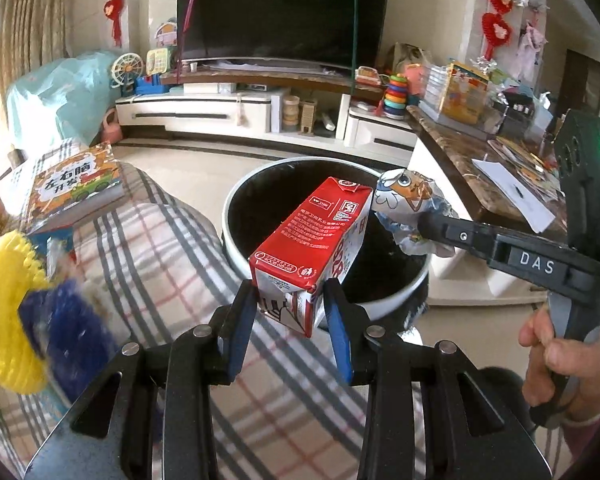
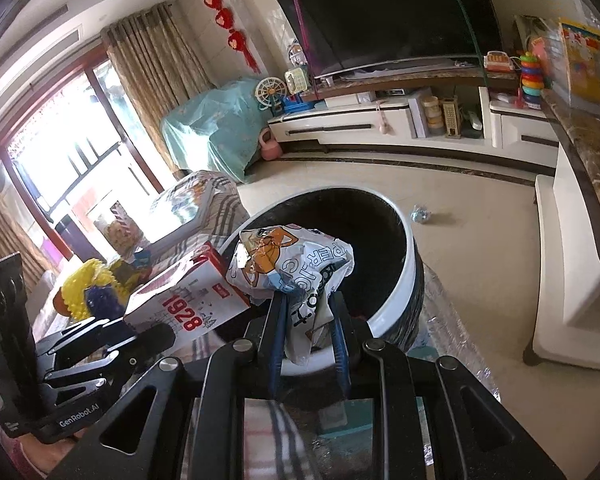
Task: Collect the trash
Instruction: 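Lower the carton into the bin and open the left tool while the right tool releases the wrapper, then move both tools back over the bed toward the remaining trash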
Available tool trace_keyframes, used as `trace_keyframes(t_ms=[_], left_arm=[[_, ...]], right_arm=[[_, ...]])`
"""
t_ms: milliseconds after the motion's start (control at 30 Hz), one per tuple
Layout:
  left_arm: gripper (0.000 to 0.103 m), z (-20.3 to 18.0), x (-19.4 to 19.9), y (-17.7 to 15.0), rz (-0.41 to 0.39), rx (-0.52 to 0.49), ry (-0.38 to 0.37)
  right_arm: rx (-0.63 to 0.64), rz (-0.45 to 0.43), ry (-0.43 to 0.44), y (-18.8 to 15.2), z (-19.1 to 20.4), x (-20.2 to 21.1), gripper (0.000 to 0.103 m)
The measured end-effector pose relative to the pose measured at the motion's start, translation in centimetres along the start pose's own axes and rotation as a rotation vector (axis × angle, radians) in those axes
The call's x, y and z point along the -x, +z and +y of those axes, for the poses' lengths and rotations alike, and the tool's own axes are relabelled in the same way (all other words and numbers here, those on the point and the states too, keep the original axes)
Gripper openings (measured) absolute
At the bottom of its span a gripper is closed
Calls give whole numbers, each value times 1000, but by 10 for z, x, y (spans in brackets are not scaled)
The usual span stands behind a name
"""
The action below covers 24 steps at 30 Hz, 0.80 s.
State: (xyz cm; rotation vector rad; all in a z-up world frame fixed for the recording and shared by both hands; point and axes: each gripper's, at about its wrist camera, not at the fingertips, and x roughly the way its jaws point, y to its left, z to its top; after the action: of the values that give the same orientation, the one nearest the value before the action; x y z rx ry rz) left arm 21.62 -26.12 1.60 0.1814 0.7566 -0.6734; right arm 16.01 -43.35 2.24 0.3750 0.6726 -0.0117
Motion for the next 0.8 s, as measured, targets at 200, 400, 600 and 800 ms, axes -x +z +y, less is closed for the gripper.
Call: trace_keyframes(t_ms=[200,400,600,800], left_arm=[[33,0,-17,9,23,22,13],[34,2,-29,16,41,52,7],[46,2,-30,17,46,63,12],[60,-2,-12,2,24,62,14]], right_arm=[[17,21,-12,12,-4,-13,21],[26,48,-29,20,-8,-27,26],[7,47,-26,23,-14,-29,47],[-19,19,-9,19,-14,-18,59]])
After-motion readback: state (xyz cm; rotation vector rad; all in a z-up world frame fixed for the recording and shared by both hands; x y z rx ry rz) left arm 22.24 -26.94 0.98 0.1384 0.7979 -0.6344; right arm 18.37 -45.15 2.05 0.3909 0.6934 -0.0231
